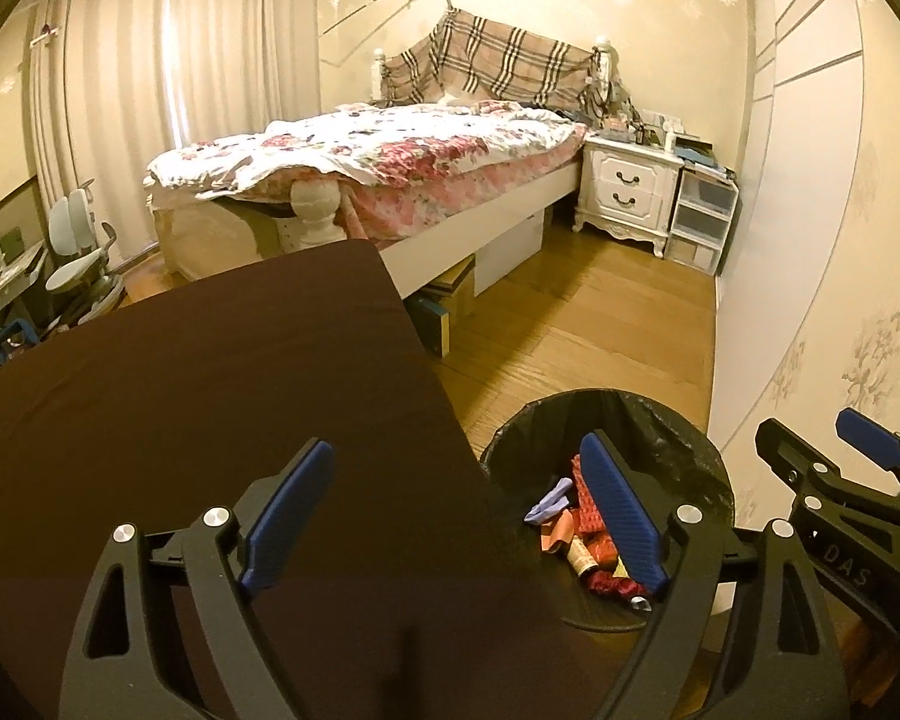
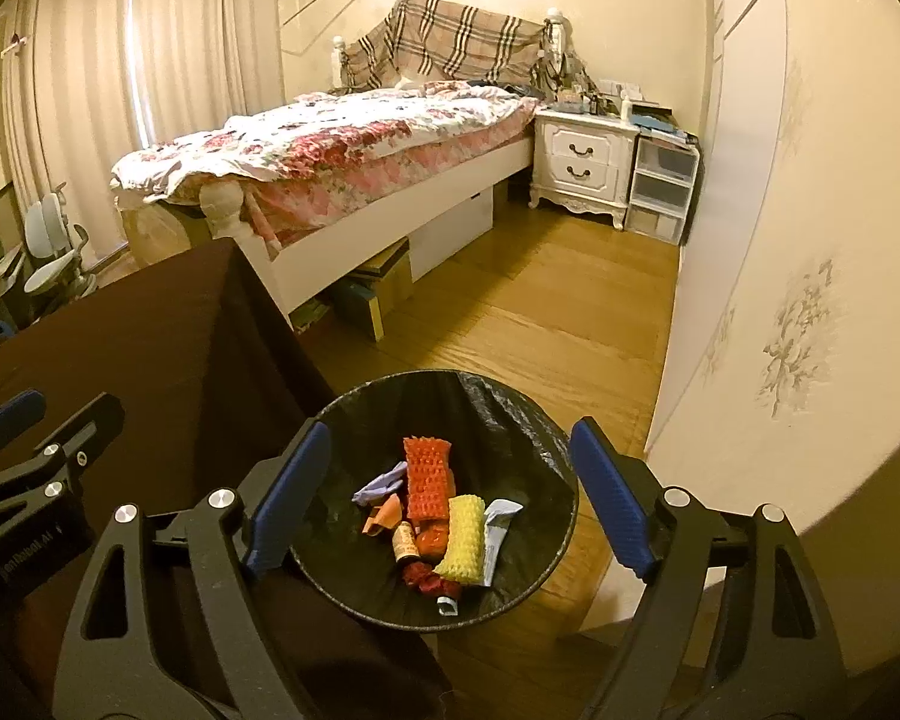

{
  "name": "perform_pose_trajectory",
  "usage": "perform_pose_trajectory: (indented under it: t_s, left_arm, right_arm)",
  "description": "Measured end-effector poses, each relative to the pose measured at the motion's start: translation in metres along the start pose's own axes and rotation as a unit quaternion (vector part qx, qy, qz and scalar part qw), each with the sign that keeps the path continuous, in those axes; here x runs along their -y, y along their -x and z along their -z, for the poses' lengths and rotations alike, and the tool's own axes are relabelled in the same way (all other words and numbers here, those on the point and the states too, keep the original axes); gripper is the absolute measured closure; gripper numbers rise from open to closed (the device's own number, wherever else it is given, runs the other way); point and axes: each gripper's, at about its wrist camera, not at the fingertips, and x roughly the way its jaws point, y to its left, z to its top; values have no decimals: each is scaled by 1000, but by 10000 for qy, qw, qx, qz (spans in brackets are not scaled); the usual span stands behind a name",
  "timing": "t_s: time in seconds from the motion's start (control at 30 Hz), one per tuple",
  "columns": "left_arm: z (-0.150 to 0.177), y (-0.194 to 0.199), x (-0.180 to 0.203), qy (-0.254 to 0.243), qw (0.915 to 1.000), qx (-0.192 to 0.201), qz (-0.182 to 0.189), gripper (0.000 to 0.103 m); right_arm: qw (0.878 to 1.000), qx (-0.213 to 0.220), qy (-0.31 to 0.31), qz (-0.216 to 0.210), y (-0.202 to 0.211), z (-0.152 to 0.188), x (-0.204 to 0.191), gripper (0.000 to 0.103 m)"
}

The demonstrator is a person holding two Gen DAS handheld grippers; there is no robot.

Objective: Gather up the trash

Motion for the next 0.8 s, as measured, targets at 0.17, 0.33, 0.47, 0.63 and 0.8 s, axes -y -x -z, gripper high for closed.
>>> perform_pose_trajectory:
  t_s: [0.17,0.33,0.47,0.63,0.8]
  left_arm:
    - [2,14,-7,74,9999,78,-65,18]
    - [6,26,-10,93,9998,139,-130,18]
    - [9,30,-13,111,9997,156,-150,18]
    - [8,32,-16,150,9996,176,-170,18]
    - [8,32,-18,175,9995,194,-176,18]
  right_arm:
    - [9999,69,51,-82,12,4,-4,19]
    - [9998,126,59,-145,21,6,-5,19]
    - [9996,163,96,-193,25,6,-7,19]
    - [9995,194,148,-223,26,5,-12,19]
    - [9994,195,183,-233,25,7,-15,19]
